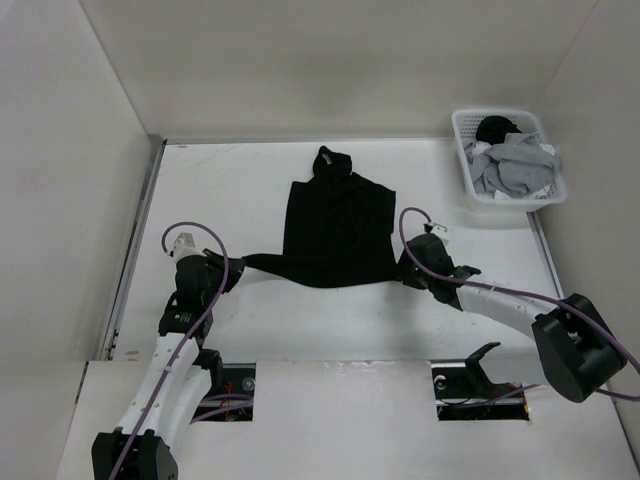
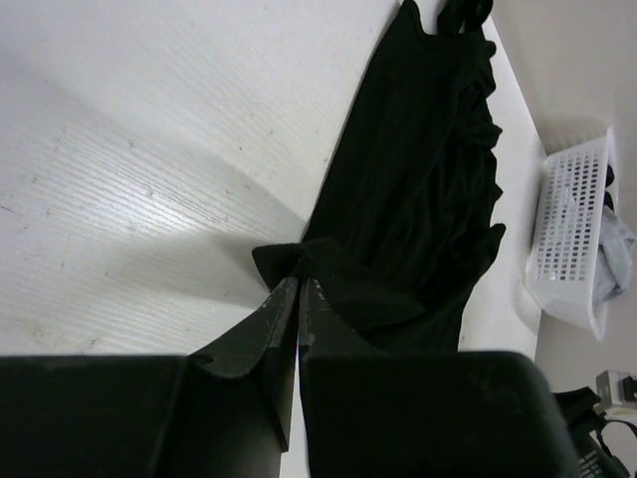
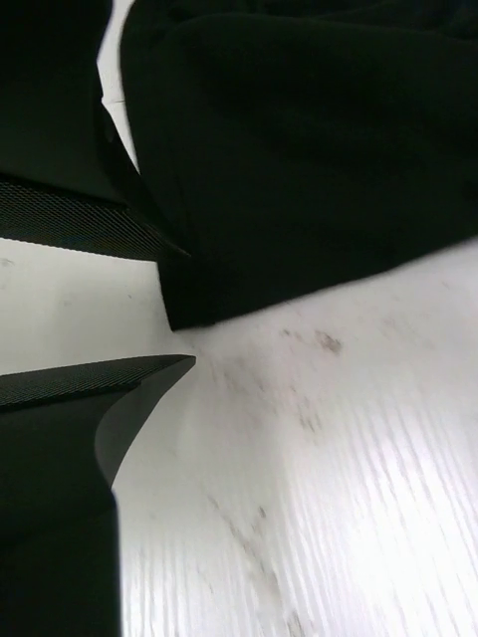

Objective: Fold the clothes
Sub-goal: Flatten the tank top out

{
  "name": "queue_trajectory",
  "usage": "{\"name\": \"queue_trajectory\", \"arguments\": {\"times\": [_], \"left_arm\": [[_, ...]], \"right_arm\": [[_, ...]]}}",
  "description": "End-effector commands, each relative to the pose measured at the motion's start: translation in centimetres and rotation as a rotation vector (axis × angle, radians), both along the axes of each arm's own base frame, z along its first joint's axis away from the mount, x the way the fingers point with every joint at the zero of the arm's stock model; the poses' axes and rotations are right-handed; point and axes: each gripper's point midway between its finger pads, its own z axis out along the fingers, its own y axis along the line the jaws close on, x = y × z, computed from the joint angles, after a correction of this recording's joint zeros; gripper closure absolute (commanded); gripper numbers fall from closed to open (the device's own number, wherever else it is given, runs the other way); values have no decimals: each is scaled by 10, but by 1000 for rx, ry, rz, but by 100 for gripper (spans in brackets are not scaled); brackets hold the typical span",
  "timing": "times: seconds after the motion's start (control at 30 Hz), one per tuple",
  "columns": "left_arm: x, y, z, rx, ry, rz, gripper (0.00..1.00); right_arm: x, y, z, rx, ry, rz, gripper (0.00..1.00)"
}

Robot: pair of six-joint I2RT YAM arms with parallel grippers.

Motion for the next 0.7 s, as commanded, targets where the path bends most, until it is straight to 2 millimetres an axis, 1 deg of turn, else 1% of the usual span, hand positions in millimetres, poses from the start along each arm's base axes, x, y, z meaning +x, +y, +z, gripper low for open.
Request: {"name": "queue_trajectory", "arguments": {"times": [0.0,0.1,0.2,0.3,0.4,0.53,0.67], "left_arm": [[1,-7,2,-18,-19,-33,100],[1,-10,3,-22,-23,-50,100],[1,-12,4,-24,-30,-59,99],[0,-14,6,-29,-38,-65,99],[0,-14,6,-30,-39,-66,99],[1,-14,8,-31,-44,-68,99],[3,-14,11,-33,-50,-66,99]], "right_arm": [[-2,7,-2,-41,22,21,55],[0,9,-10,-46,42,18,60],[2,9,-12,-47,47,0,64],[5,7,-10,-42,36,-28,64],[7,9,-15,-45,46,-29,64],[8,11,-16,-41,54,-26,70],[7,12,-18,-28,63,-17,78]]}}
